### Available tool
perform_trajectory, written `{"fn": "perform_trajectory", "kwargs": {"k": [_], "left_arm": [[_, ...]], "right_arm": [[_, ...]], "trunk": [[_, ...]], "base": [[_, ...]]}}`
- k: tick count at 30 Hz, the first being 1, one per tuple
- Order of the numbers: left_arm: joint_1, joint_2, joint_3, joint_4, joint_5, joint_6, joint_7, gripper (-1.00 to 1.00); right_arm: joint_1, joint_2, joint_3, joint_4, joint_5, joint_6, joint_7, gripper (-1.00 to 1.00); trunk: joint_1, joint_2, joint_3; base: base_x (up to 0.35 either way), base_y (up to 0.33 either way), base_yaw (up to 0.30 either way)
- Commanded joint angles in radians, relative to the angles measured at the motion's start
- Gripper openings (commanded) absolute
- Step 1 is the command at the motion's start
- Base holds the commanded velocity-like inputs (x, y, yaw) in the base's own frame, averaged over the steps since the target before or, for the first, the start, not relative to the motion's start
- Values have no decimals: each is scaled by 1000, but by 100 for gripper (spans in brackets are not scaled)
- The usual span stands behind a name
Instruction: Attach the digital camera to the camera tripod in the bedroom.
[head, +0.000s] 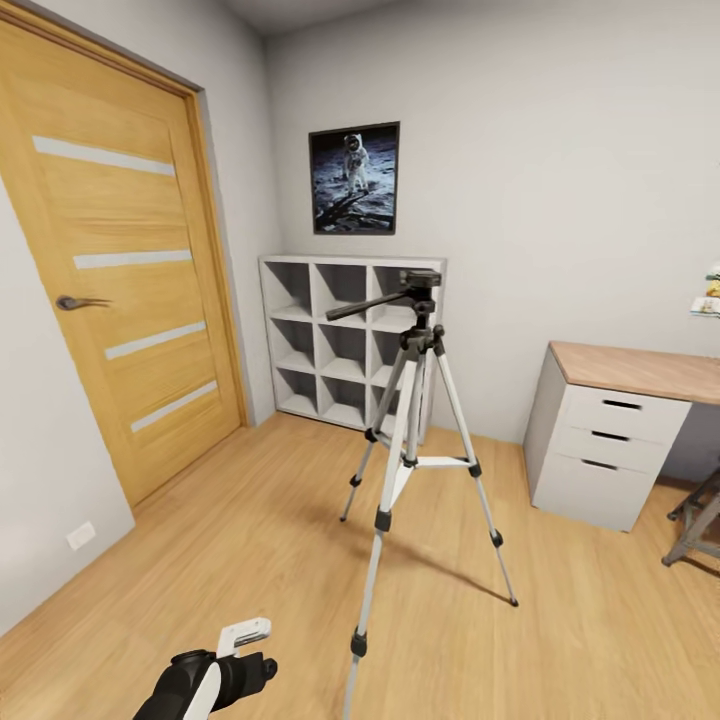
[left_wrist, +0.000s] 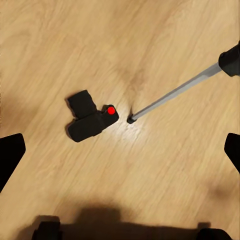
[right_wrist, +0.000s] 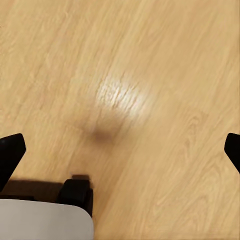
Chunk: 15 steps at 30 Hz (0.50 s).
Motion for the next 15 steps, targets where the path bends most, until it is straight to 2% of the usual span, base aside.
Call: {"fn": "perform_trajectory", "kwargs": {"k": [1, 15], "left_arm": [[0, 0, 1, -1, 11, 4, 7, 100], [-1, 0, 1, -1, 11, 3, 5, 100]], "right_arm": [[0, 0, -4, -2, 2, 6, 5, 100], [1, -2, -4, 16, 7, -9, 10, 100]], "trunk": [[0, -1, -1], [0, -1, -1]], "base": [[0, 198, -40], [0, 272, -9]]}}
